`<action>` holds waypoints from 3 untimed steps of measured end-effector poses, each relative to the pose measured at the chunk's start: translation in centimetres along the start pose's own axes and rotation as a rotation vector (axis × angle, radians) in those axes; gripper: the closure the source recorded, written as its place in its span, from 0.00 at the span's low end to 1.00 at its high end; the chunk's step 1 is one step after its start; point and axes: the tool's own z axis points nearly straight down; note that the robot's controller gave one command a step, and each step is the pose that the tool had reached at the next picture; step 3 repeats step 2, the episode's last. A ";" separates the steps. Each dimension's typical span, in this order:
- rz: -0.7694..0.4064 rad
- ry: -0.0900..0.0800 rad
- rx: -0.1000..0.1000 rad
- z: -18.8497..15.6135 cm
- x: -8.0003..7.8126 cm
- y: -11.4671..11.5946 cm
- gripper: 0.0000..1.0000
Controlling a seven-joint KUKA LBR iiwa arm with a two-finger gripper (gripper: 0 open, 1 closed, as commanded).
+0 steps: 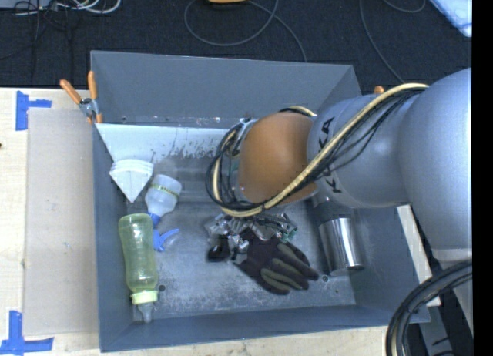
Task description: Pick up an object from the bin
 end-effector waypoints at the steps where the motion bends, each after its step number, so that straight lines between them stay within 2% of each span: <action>1: 0.001 0.000 0.000 0.0 0.0 0.0 1.00; 2: 0.040 -0.009 0.002 -17.9 -0.4 2.0 1.00; 3: 0.040 -0.009 0.002 -17.9 -0.4 2.0 1.00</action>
Offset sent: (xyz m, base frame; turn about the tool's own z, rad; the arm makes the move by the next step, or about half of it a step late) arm -0.0102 0.0179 0.1748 0.0407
